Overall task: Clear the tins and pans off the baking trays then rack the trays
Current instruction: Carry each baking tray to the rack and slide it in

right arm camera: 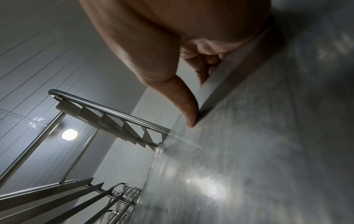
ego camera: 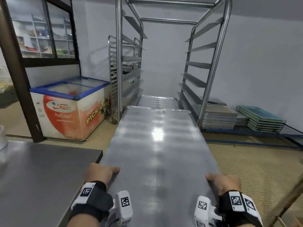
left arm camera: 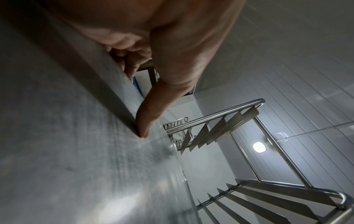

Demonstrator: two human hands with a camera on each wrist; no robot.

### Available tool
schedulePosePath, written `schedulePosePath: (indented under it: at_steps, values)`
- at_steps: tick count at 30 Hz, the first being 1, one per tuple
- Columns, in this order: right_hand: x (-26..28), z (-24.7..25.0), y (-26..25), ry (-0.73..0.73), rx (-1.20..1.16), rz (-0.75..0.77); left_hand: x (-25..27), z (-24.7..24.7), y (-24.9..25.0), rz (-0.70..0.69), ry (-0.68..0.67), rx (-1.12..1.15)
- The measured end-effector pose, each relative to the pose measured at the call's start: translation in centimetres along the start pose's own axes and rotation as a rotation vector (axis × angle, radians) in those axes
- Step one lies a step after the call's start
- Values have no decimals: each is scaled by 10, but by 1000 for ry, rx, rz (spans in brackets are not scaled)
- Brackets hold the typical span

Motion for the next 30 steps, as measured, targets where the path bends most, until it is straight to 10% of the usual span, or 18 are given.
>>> schedulePosePath:
  at_steps: [30]
  values:
    - [-201,-126,-188,-13,250,41,-148,-185,152,-50,-41,-262]
Point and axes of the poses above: each hand's wrist, its own x-axis away from the middle knuckle, its own z-axis out of the back of the hand, y = z × x, the point moved 8 cm from there along -x, towards the middle knuckle, and after that the axes turned 10 degrees about x, right-handed, at the moved point
